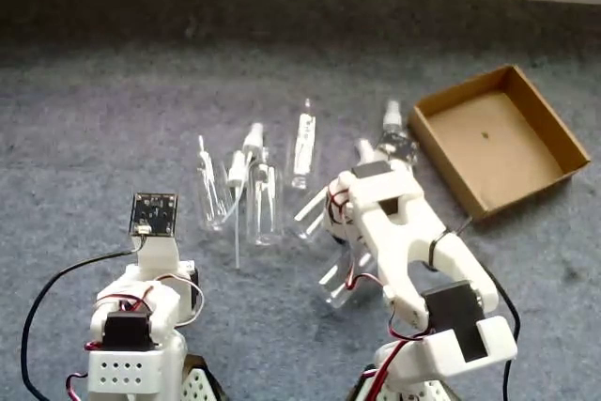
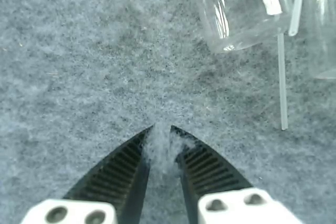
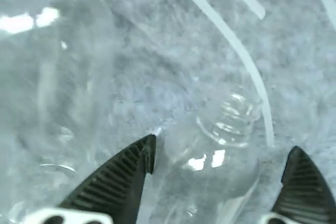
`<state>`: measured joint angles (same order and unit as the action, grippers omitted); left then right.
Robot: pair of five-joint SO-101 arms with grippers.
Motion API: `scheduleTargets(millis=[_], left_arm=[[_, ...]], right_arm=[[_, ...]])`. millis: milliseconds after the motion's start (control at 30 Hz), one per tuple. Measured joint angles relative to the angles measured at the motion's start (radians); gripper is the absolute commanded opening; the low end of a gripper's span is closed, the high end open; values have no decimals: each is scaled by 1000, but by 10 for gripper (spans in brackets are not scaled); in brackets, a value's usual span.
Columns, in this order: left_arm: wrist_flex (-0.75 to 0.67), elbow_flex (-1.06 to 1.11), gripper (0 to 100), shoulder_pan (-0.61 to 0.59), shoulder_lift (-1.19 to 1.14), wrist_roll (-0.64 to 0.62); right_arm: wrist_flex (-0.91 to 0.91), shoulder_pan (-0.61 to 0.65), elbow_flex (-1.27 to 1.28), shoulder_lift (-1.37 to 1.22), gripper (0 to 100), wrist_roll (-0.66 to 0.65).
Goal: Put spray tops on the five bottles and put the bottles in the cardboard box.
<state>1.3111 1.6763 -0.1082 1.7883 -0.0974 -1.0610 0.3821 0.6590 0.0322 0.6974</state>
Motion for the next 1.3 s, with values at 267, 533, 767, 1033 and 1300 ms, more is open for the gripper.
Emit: scheduleTargets(millis=[267,533,767,1033,1300], left_arm=[[0,0,5,0,0,0],[0,0,5,0,0,0],[0,0,5,0,0,0],[0,0,5,0,0,0],[0,0,5,0,0,0]], right_arm=[[0,0,14,0,151,6],[-8,-58,14,0,135,6],[-14,-83,14,0,135,-170],[-256,-94,-106,2,135,-388],[-345,-161,-196,141,135,-644]])
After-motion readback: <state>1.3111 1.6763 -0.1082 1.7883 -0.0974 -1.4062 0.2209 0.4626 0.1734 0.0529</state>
